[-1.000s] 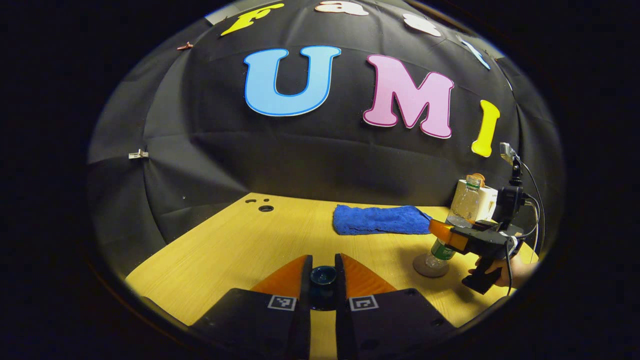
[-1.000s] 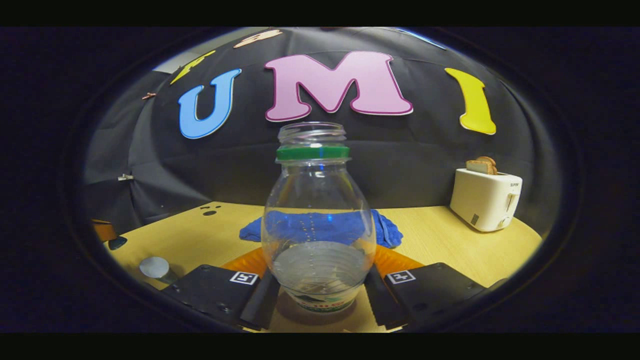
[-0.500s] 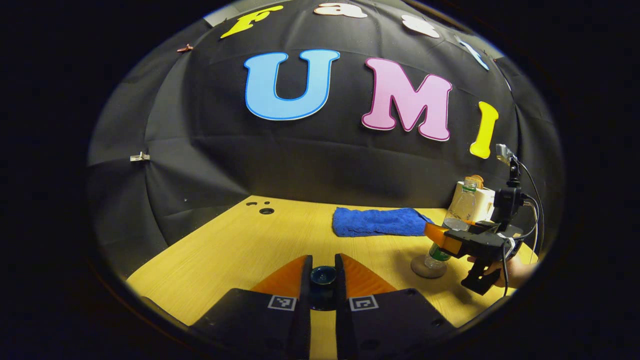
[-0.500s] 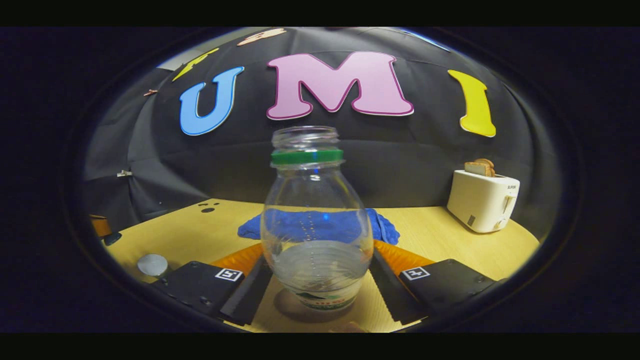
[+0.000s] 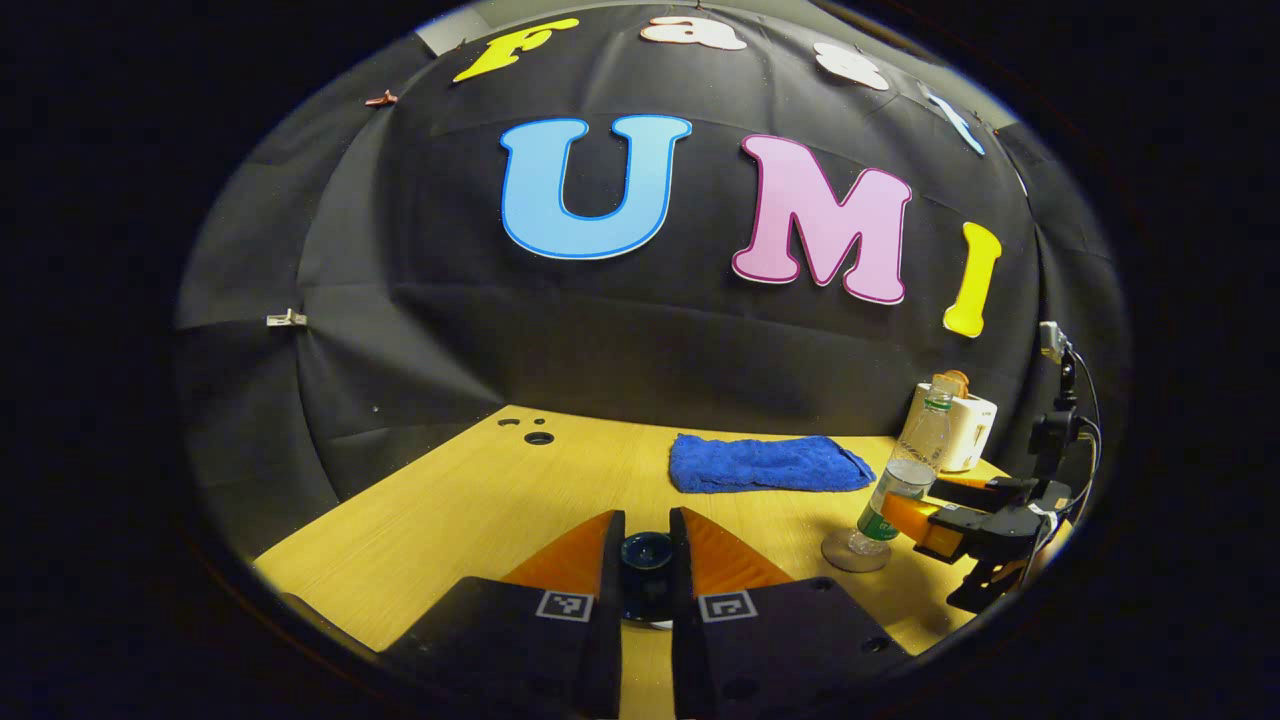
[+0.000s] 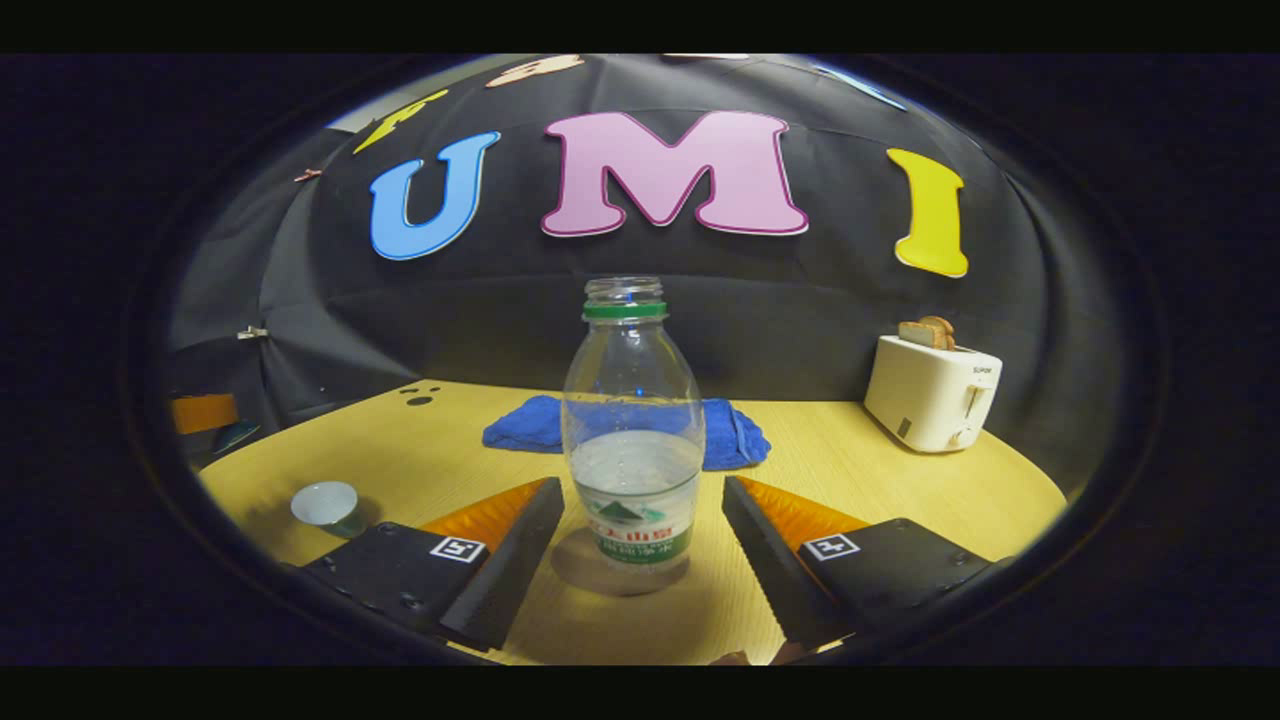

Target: Open the teacup lid with one hand, grasp the water bottle and pour water into the teacup with the other hand; after pouring, place the water bottle on the coaster and then close the teacup lid.

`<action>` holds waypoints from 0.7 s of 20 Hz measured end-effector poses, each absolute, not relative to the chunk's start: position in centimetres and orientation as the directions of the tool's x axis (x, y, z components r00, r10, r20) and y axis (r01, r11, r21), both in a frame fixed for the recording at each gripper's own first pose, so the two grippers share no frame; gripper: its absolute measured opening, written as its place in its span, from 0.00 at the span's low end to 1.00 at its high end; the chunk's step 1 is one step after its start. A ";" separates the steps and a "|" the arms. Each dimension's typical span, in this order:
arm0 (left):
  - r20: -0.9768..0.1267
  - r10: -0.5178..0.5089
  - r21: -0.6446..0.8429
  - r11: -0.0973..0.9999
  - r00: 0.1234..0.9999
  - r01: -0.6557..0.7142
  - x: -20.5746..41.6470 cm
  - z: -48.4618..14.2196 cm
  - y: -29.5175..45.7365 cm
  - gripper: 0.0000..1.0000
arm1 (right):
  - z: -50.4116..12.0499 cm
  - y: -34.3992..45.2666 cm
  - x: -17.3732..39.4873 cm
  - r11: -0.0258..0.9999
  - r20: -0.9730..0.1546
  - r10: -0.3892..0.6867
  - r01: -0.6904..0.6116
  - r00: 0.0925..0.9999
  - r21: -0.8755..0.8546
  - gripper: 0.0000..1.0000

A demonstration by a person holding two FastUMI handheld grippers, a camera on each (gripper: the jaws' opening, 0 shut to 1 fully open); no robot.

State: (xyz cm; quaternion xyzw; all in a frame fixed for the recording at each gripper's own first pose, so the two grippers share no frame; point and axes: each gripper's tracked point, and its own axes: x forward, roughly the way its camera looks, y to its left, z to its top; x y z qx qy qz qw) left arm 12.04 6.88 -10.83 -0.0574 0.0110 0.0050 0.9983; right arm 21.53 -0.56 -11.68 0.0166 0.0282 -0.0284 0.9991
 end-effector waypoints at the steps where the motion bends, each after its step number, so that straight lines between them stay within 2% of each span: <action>1: -0.026 0.010 -0.110 0.994 1.000 -0.012 12.5 -11.3 6.9 0.24 | -11.8 -0.6 20.9 0.998 -0.063 -0.057 0.059 0.996 0.037 0.99; 5: -0.031 -0.004 -0.117 0.993 1.000 0.001 14.3 -13.9 6.0 0.24 | -12.9 -1.6 18.2 0.997 -0.103 -0.078 0.080 0.992 0.021 0.99; 6: -0.031 -0.009 -0.108 0.994 0.999 0.005 14.6 -14.5 5.7 0.20 | -13.0 -2.1 17.6 0.996 -0.107 -0.089 0.092 0.990 0.019 0.99; 7: -0.030 -0.011 -0.092 0.996 0.999 0.008 14.8 -15.1 5.4 0.24 | -13.0 -2.4 17.2 0.995 -0.110 -0.090 0.093 0.990 0.021 0.99; 14: -0.029 -0.034 -0.055 0.998 0.999 0.032 16.5 -17.4 4.1 0.24 | -13.3 -2.6 15.1 0.995 -0.143 -0.093 0.098 0.985 0.025 0.99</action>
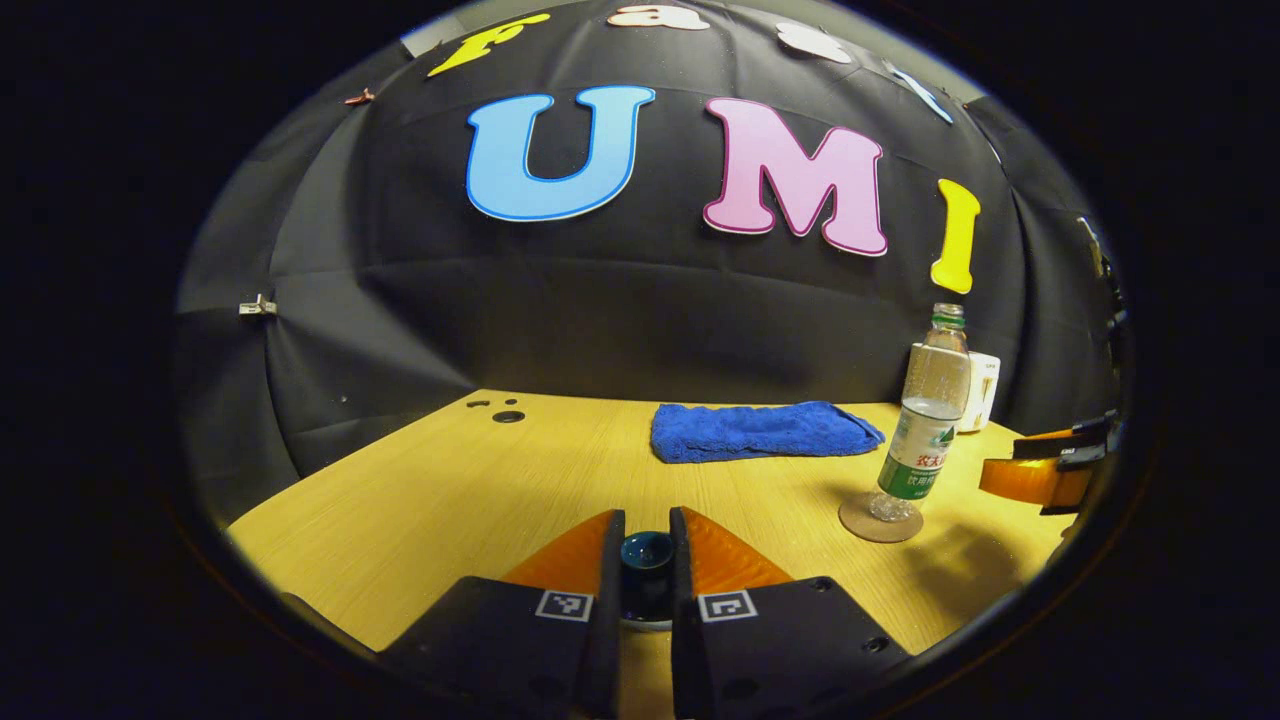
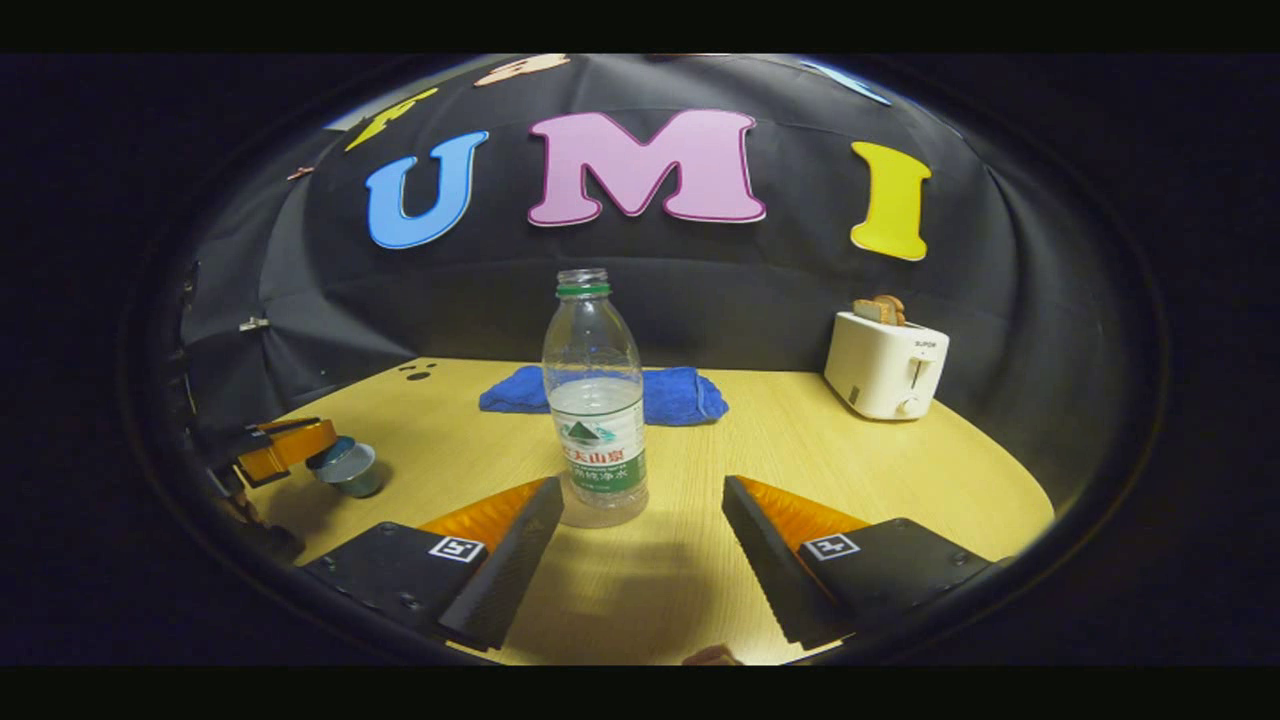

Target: Open the teacup lid with one hand, grasp the water bottle and pour water into the teacup with the other hand; after pouring, place the water bottle on the coaster and then close the teacup lid.

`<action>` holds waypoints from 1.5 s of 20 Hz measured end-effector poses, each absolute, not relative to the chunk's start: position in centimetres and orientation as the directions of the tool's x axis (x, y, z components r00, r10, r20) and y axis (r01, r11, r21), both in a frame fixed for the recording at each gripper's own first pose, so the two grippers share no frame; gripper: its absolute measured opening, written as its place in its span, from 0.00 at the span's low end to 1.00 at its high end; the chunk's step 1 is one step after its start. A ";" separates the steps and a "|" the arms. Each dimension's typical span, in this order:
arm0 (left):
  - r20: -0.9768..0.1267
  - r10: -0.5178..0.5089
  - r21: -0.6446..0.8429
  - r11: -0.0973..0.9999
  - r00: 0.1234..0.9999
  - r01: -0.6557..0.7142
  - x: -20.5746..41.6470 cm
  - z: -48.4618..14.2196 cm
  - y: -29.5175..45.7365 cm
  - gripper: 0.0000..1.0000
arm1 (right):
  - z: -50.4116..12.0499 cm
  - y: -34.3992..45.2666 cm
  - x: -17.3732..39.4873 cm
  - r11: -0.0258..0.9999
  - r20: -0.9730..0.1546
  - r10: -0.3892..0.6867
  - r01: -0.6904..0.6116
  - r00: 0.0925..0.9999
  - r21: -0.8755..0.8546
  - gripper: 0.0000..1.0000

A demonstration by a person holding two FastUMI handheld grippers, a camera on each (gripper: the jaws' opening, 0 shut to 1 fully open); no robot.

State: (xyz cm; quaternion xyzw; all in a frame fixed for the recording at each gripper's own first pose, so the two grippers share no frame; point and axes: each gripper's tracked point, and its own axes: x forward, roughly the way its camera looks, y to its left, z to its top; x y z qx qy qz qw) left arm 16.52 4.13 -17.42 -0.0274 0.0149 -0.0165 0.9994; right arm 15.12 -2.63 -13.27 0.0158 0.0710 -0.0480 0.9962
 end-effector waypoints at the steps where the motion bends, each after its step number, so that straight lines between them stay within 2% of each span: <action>1: -0.040 -0.041 -0.059 0.998 0.998 0.038 16.7 -17.8 3.9 0.24 | -13.3 -2.5 15.0 0.995 -0.144 -0.090 0.094 0.985 0.023 0.99; 3: -0.050 -0.052 -0.062 0.997 0.997 0.048 16.9 -18.4 3.7 0.25 | -13.2 -1.9 14.7 0.996 -0.147 -0.081 0.086 0.986 0.023 0.99; 4: -0.052 -0.057 -0.062 0.997 0.997 0.054 17.0 -18.4 3.5 0.22 | -13.3 -1.6 14.7 0.996 -0.148 -0.076 0.081 0.986 0.024 0.99; 6: -0.059 -0.060 -0.051 0.997 0.996 0.057 17.1 -18.6 3.3 0.26 | -13.2 -1.2 14.6 0.997 -0.147 -0.069 0.074 0.987 0.024 0.99; 9: -0.062 -0.061 -0.037 0.998 0.996 0.059 17.1 -18.8 3.0 0.25 | -13.0 -1.0 14.6 0.997 -0.146 -0.068 0.072 0.987 0.021 0.99; 13: -0.063 -0.054 -0.033 0.998 0.997 0.052 17.1 -18.7 3.3 0.32 | -12.7 -1.1 14.5 0.997 -0.146 -0.072 0.075 0.987 0.019 0.99; 17: -0.048 0.004 -0.024 1.000 0.999 -0.005 15.3 -16.0 5.2 0.96 | -10.9 -1.4 14.0 0.995 -0.155 -0.069 0.080 0.985 0.062 0.99; 18: -0.039 0.012 -0.027 1.000 0.999 -0.013 14.5 -14.7 5.6 0.99 | -10.0 -1.3 13.6 0.994 -0.156 -0.065 0.077 0.986 0.077 0.99; 23: 0.000 0.075 -0.034 0.997 0.997 -0.075 8.9 -6.9 7.3 0.98 | -3.7 -2.6 11.6 0.994 -0.124 -0.079 0.088 0.989 0.068 0.99; 28: 0.065 0.120 -0.121 0.986 0.991 -0.111 3.2 1.4 6.9 0.98 | 3.3 -3.1 8.2 0.995 -0.046 -0.054 0.057 0.998 0.077 0.99; 29: 0.086 0.132 -0.117 0.986 0.988 -0.121 2.0 3.0 7.0 0.98 | 4.4 -3.3 7.4 0.996 -0.031 -0.050 0.052 0.998 0.066 0.95; 30: 0.100 0.134 -0.112 0.986 0.986 -0.122 1.0 4.3 6.9 0.98 | 5.2 -3.4 6.6 0.997 -0.025 -0.047 0.048 0.999 0.056 0.99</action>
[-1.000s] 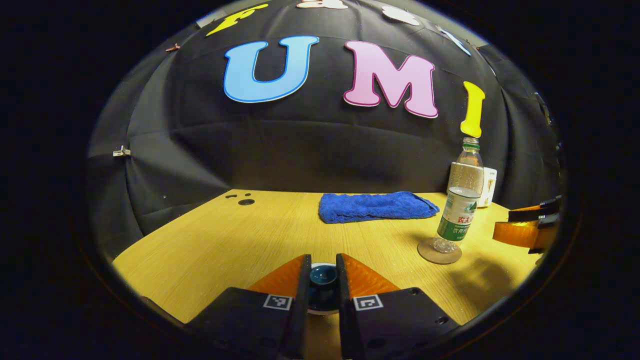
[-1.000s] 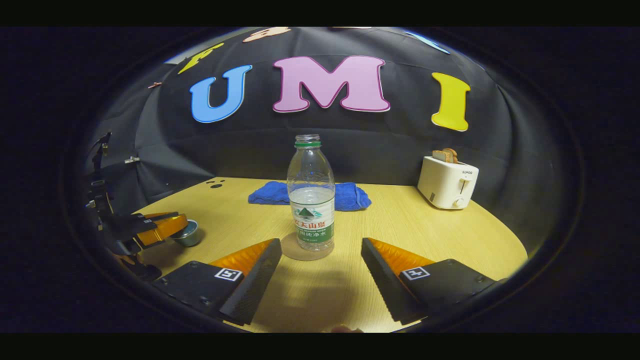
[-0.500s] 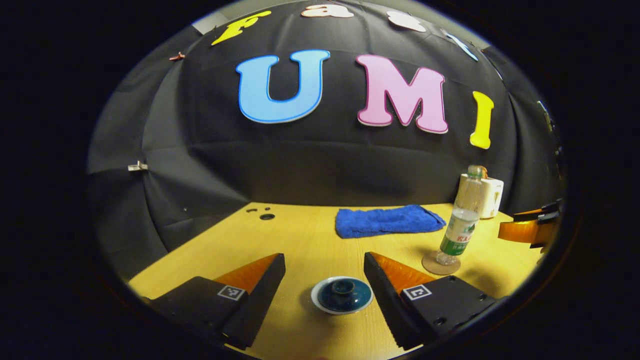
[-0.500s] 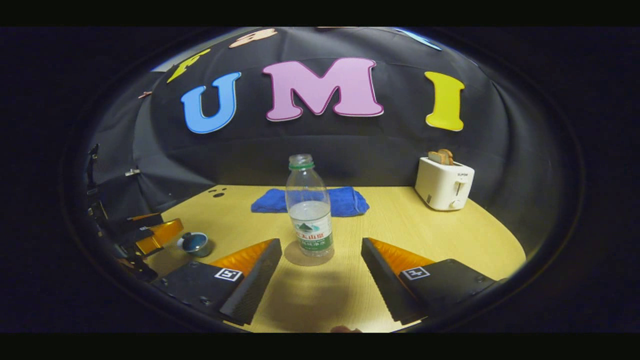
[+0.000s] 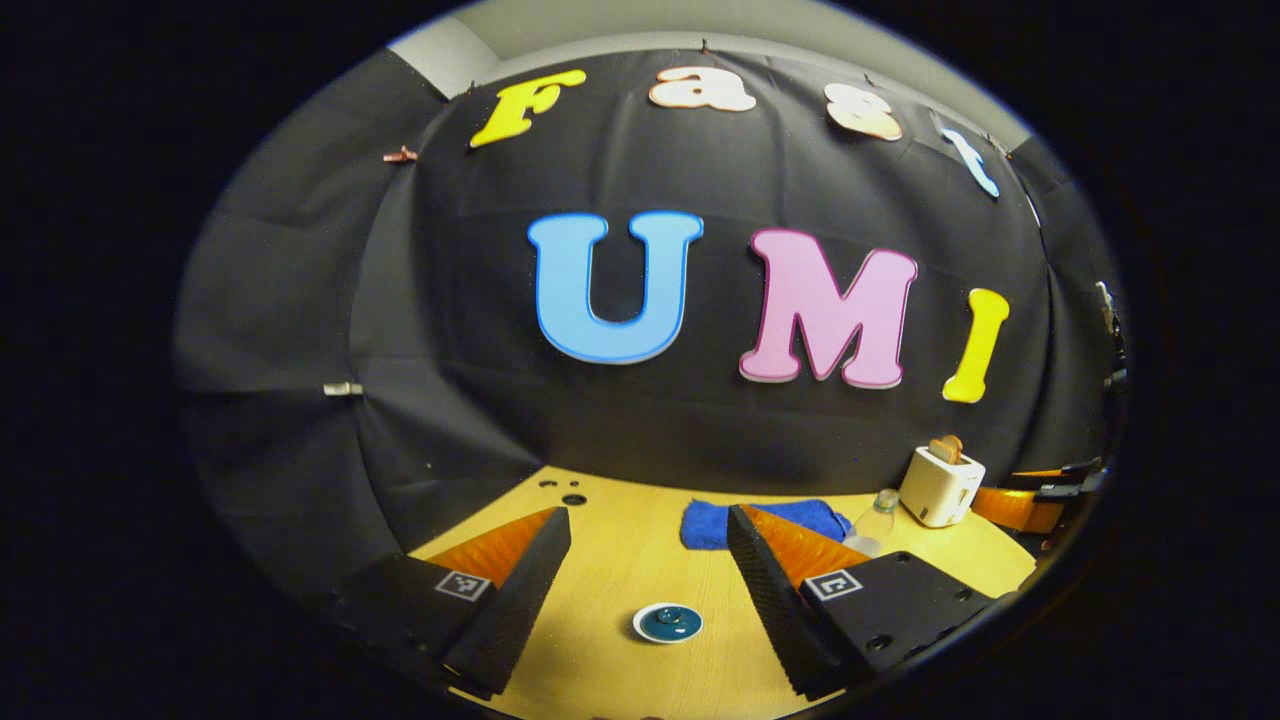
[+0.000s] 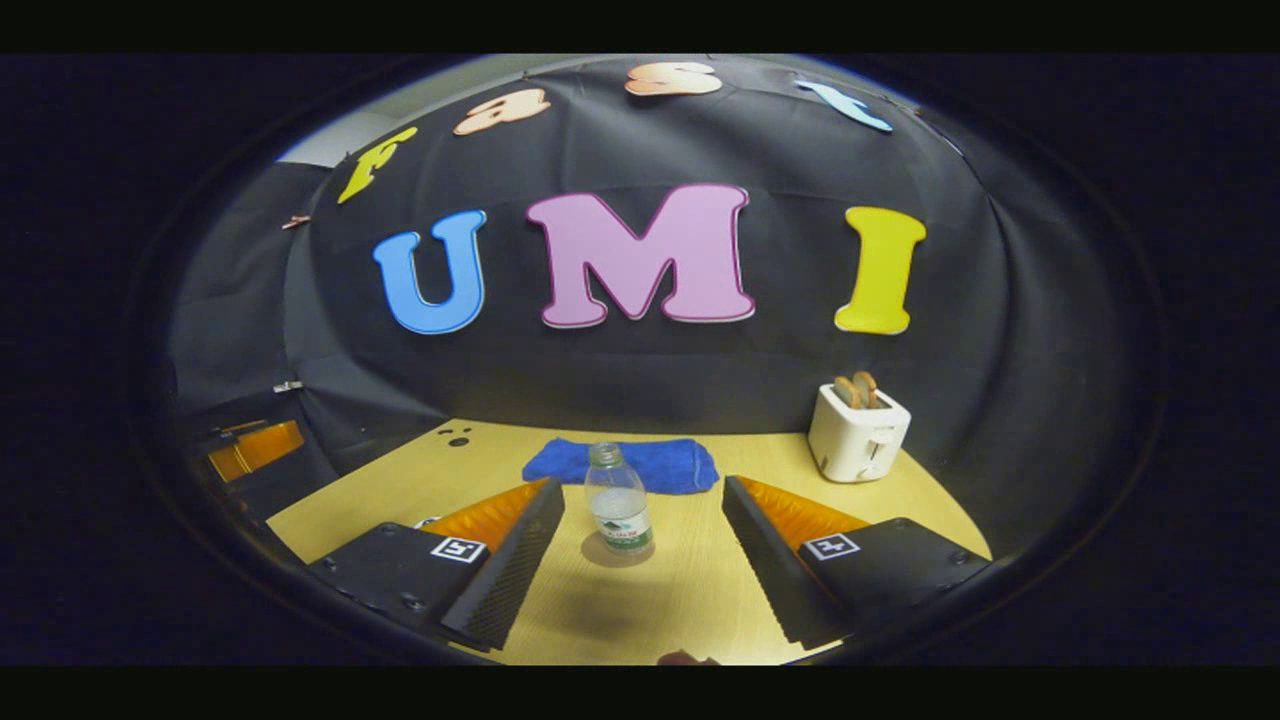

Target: Open the teacup lid with one hand, grasp the water bottle and pour water into the teacup with the other hand; after pouring, place the water bottle on the coaster and then close the teacup lid.

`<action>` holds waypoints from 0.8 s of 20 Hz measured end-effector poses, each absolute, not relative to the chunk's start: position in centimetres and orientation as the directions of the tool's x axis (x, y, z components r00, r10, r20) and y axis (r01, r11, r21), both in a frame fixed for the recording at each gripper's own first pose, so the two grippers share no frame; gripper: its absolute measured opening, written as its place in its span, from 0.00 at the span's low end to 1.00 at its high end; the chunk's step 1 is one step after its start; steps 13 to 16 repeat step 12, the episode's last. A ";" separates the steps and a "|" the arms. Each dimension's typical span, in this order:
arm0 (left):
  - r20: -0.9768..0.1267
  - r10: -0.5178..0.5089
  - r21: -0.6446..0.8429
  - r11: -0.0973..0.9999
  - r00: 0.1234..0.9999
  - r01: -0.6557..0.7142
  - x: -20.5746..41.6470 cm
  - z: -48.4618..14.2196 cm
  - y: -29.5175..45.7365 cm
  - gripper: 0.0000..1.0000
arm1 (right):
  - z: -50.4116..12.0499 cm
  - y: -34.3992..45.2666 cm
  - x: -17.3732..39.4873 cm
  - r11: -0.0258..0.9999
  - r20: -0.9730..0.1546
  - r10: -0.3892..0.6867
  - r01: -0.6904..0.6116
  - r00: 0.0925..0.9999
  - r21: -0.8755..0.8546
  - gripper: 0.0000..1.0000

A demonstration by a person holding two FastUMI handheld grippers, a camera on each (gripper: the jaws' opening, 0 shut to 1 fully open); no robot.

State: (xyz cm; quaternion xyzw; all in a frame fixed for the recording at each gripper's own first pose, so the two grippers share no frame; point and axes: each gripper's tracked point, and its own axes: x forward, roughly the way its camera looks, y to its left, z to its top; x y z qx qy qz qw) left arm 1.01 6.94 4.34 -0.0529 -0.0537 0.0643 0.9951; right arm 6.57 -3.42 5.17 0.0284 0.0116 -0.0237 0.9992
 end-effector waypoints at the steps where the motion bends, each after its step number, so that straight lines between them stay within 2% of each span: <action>1: 0.112 0.133 -0.104 0.987 0.985 -0.122 0.0 5.5 6.8 0.98 | 5.8 -3.5 5.6 0.998 -0.020 -0.042 0.043 0.999 0.052 0.99; 6: 0.125 0.113 -0.106 0.989 0.986 -0.100 -3.5 8.9 6.1 0.98 | 7.6 -3.9 1.5 0.995 -0.006 -0.061 0.062 0.998 0.075 0.99; 12: 0.140 0.035 -0.096 0.995 0.990 -0.021 -5.7 10.7 5.1 0.98 | 9.7 -3.3 -2.2 0.987 0.034 -0.120 0.115 0.992 0.115 1.00; 16: 0.140 0.035 -0.096 0.995 0.990 -0.021 -5.7 10.7 5.1 0.98 | 9.7 -3.3 -2.2 0.987 0.034 -0.120 0.115 0.992 0.115 1.00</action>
